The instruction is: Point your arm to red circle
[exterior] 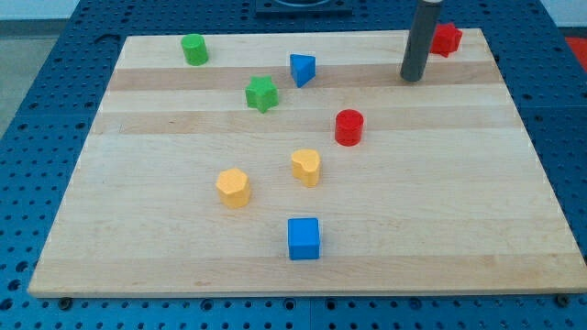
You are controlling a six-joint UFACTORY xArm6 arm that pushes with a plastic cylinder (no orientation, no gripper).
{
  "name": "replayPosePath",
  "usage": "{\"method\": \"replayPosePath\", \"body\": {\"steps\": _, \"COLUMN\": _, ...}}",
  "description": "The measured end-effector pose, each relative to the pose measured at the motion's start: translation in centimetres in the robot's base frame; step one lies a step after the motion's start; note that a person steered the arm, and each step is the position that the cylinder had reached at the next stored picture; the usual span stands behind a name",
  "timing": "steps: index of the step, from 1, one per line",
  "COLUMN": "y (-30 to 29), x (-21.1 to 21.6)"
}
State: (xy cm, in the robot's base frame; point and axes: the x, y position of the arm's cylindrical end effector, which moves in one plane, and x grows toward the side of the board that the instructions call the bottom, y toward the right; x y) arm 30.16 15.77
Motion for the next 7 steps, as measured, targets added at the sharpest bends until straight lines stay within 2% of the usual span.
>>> {"method": "replayPosePath", "body": {"steps": 7, "y": -4.7, "x": 1.1}}
